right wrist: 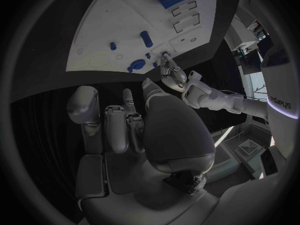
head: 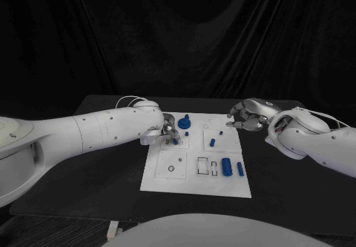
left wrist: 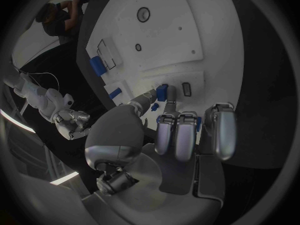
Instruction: Assemble the parts on the task board
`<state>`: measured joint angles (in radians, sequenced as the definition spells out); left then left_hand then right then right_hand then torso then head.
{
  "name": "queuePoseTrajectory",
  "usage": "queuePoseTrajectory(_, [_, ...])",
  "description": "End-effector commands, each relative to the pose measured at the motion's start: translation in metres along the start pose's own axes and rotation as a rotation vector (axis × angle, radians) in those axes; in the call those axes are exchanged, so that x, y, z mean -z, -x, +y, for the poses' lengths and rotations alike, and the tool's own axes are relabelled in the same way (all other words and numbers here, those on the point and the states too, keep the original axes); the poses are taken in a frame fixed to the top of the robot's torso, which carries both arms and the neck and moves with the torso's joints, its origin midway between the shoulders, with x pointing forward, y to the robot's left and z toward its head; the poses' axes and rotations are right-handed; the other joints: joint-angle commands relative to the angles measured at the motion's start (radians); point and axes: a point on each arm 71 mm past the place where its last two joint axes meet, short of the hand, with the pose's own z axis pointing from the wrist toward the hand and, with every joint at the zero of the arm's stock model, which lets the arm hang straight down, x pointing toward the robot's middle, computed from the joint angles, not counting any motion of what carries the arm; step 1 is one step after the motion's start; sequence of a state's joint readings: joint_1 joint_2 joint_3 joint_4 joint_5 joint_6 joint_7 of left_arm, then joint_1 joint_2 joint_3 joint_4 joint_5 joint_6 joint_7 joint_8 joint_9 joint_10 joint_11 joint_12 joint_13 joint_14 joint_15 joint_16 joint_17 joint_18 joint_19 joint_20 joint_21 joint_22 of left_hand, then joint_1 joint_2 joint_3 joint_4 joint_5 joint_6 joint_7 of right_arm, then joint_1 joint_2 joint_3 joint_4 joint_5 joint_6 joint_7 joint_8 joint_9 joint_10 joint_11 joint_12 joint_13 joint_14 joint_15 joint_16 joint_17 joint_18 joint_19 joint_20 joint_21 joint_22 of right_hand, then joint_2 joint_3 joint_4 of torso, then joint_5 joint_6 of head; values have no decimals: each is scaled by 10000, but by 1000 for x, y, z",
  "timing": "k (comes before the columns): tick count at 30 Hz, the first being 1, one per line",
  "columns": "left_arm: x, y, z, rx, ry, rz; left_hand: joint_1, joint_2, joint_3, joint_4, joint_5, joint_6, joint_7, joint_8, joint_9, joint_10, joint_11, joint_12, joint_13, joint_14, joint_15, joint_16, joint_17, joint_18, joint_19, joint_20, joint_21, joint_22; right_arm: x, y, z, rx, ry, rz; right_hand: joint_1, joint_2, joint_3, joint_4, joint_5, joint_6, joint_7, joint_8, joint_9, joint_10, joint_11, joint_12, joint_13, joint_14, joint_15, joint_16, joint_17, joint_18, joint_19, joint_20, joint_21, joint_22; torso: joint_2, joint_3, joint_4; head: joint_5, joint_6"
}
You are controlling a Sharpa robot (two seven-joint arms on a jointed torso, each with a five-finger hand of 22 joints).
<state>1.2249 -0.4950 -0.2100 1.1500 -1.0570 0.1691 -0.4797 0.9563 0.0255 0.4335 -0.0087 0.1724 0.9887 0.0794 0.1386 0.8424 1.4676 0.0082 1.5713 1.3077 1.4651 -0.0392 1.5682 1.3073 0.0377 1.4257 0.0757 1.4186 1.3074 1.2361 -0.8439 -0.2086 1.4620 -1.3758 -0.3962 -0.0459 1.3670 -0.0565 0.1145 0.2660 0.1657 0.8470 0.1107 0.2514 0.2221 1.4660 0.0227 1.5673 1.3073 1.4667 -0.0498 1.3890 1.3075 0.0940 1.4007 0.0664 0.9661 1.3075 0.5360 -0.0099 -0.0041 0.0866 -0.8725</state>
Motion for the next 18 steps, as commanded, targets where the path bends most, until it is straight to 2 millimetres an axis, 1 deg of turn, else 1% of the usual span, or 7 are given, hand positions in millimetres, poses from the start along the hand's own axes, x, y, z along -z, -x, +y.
queuePoseTrajectory(1, [-1,-7,1,-128,136,390,-175,-82,-427,265,-233,-138,92,-186,-154,1032,98,-5,2631,1057,68,26,2635,145,-79,27,-86,1464,0,-2,-2,20,-177,92,-4,87,-26,-58,49,-3,59,15,-9,1048,71,35,2635,588,82,-32,780,154,-46,-15,-30,1147,3,-2,0,-1,-2])
queuePoseTrajectory(2, [-2,-7,2,-132,155,402,-185,-86,-461,289,-248,-146,97,-196,-158,1032,103,-5,2631,1057,72,26,2635,146,-81,32,-89,1464,0,-2,-2,20,-178,97,-4,87,-26,-58,49,-3,59,15,-9,1048,71,35,2635,588,82,-32,780,154,-46,-15,-30,1147,2,-2,0,-1,-2])
queuePoseTrajectory(4, [-2,-7,2,-134,178,414,-256,-109,-777,500,-442,-171,133,-244,-164,1032,137,-5,2631,1057,107,26,2635,152,-87,65,-115,1468,0,-2,-2,20,-180,108,-4,87,-26,-58,49,-3,59,15,-9,1048,71,35,2635,588,82,-32,780,154,-46,-15,-30,1147,0,-4,-3,4,-2])
queuePoseTrajectory(5, [-2,-7,2,-135,183,417,-256,-109,-777,500,-442,-171,133,-244,-164,1032,137,-5,2631,1057,107,26,2635,152,-87,65,-115,1468,0,-2,-2,20,-181,111,-4,87,-26,-58,49,-3,59,15,-9,1048,71,35,2635,588,82,-32,780,154,-46,-15,-30,1147,-1,-6,-5,3,-2])
queuePoseTrajectory(6, [-2,-7,2,-136,191,422,-305,-113,-953,627,-546,-150,138,-246,-152,1032,147,-5,2631,1057,117,26,2635,153,-84,80,-122,1475,0,-2,-2,20,-182,115,-4,87,-26,-58,49,-3,59,15,-9,1048,71,35,2635,588,82,-32,780,154,-46,-15,-30,1147,0,-8,-10,7,-2])
queuePoseTrajectory(8, [-2,-7,2,-136,204,426,-335,-120,-1060,703,-600,-129,136,-239,-138,1032,149,-5,2631,1057,120,26,2635,154,-83,86,-127,1479,0,-2,-2,20,-184,123,-4,87,-26,-58,49,-3,59,15,-9,1048,71,35,2635,588,82,-32,780,154,-46,-15,-30,1147,0,-8,-10,5,-2])
queuePoseTrajectory(18, [-2,-8,4,-119,315,415,-249,24,-1386,919,-539,98,36,-1,130,1032,78,-5,2631,1057,74,26,2635,153,-52,61,-130,1515,0,-2,-2,22,-204,144,-10,86,-33,-60,52,4,59,19,-10,1044,72,32,2629,585,83,-43,769,159,-53,-12,-60,1141,2,0,-6,-3,-2])
